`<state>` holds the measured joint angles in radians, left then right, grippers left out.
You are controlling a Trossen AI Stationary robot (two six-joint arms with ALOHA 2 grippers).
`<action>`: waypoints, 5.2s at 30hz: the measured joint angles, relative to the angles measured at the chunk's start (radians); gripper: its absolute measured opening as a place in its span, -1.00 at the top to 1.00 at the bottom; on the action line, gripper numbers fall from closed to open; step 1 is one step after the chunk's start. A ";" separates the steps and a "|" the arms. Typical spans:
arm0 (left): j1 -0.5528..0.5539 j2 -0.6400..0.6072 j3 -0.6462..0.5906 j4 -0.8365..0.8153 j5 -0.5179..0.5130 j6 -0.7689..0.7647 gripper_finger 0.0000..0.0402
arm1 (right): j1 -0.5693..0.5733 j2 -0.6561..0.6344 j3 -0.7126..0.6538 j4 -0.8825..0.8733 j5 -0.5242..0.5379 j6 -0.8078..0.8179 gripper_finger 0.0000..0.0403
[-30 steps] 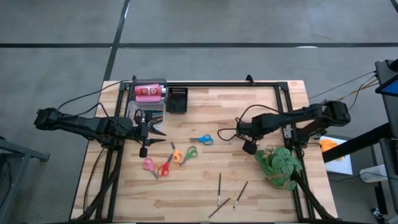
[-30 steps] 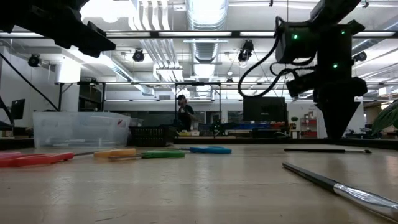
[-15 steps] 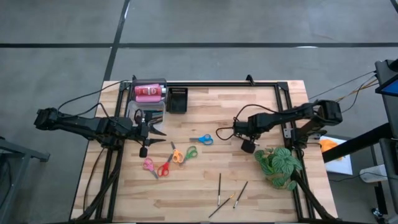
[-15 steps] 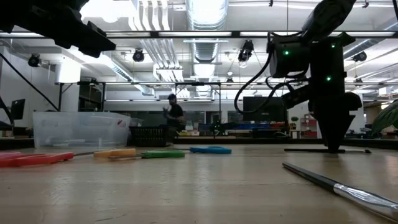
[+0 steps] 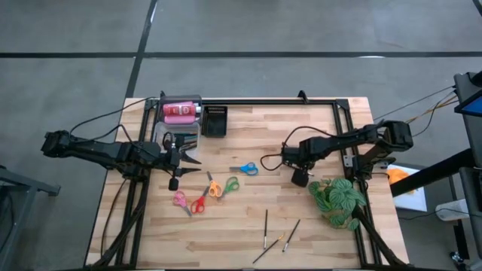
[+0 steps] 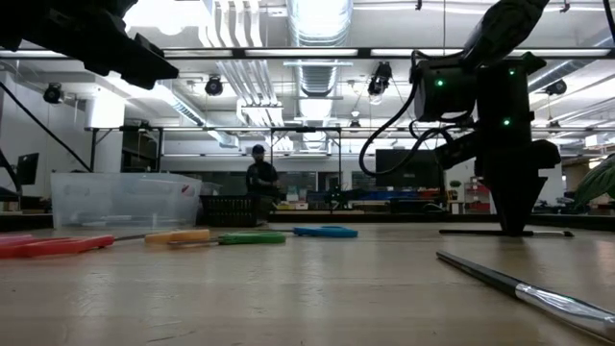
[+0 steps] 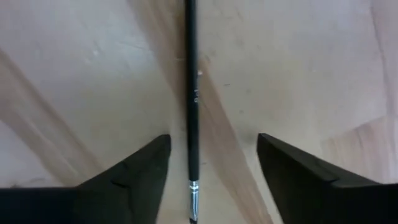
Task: Pick & Place Paint Supplies
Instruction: Put the black paint brush into the transparent bin
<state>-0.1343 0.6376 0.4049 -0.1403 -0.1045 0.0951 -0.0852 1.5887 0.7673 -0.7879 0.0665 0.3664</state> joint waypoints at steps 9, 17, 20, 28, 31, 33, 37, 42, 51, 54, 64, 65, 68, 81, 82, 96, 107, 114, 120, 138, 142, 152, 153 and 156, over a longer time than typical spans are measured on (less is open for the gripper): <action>0.000 0.000 0.000 -0.003 0.000 0.000 0.49 | 0.001 0.002 -0.002 0.028 -0.033 -0.031 0.42; 0.000 0.000 0.000 -0.003 0.000 0.000 0.49 | 0.000 0.002 -0.002 0.039 -0.046 -0.030 0.91; 0.000 0.000 0.000 -0.003 0.000 0.000 0.49 | 0.000 0.002 -0.002 0.040 -0.046 -0.026 0.91; 0.000 0.000 0.000 -0.003 0.000 0.000 0.49 | 0.000 0.002 -0.002 0.042 -0.046 -0.027 0.90; 0.000 0.000 0.000 -0.003 0.000 0.000 0.49 | 0.000 0.001 -0.002 0.042 -0.047 -0.027 0.90; 0.000 0.000 0.000 -0.003 0.000 0.000 0.49 | 0.000 -0.006 -0.001 0.041 -0.047 -0.027 0.90; 0.000 0.000 0.000 -0.003 0.000 0.000 0.49 | 0.000 -0.029 0.003 0.041 -0.047 -0.027 0.90; 0.000 0.000 0.000 -0.011 0.000 0.000 0.49 | -0.002 -0.082 0.010 0.061 -0.038 -0.026 0.90; 0.000 0.000 0.000 -0.056 0.000 0.000 0.49 | -0.001 -0.163 0.043 0.118 -0.054 0.024 0.91; 0.000 0.000 0.000 -0.057 0.000 0.000 0.49 | -0.001 -0.175 0.067 0.160 -0.092 0.018 0.91; 0.000 0.000 0.000 -0.077 0.000 0.000 0.49 | 0.002 -0.124 0.148 0.381 -0.167 -0.082 0.91; 0.000 0.000 0.000 -0.078 0.000 0.000 0.49 | 0.003 -0.108 0.168 0.380 -0.168 -0.098 0.91; 0.000 0.000 0.000 -0.086 0.000 0.000 0.49 | 0.002 -0.045 0.242 0.374 -0.168 -0.137 0.91; 0.000 0.000 0.000 -0.115 0.000 0.000 0.49 | -0.010 0.346 0.715 0.193 -0.138 -0.396 0.91; 0.000 0.000 0.000 -0.115 0.000 0.000 0.49 | -0.013 0.378 0.745 0.189 -0.138 -0.412 0.91; 0.000 0.000 0.000 -0.124 0.000 0.000 0.49 | -0.029 0.715 1.181 0.012 -0.076 -0.545 0.91; 0.000 0.000 0.000 -0.160 0.002 0.000 0.49 | -0.029 0.861 1.335 -0.018 -0.067 -0.526 0.91; 0.000 0.000 0.000 -0.176 -0.001 0.000 0.49 | -0.029 0.872 1.332 -0.011 -0.074 -0.504 0.91; 0.000 0.000 0.000 -0.176 0.000 0.000 0.49 | -0.029 0.873 1.330 -0.013 -0.074 -0.497 0.81; 0.000 0.000 0.000 -0.176 0.000 0.000 0.49 | -0.037 0.853 1.326 -0.010 -0.183 -0.458 0.55; 0.000 0.000 0.000 -0.176 0.000 0.000 0.49 | -0.037 0.814 1.326 -0.005 -0.199 -0.447 0.55; 0.000 0.000 0.000 -0.179 0.000 0.000 0.49 | -0.038 0.705 1.255 0.067 -0.199 -0.423 0.55; 0.000 0.000 0.000 -0.179 0.000 0.000 0.49 | -0.040 0.687 1.235 0.097 -0.199 -0.411 0.55; 0.000 0.000 0.000 -0.182 0.000 0.000 0.49 | -0.041 0.613 1.139 0.209 -0.198 -0.394 0.55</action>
<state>-0.1341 0.6373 0.4046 -0.3222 -0.1047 0.0952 -0.1261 2.2020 1.9067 -0.5789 -0.1318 -0.0279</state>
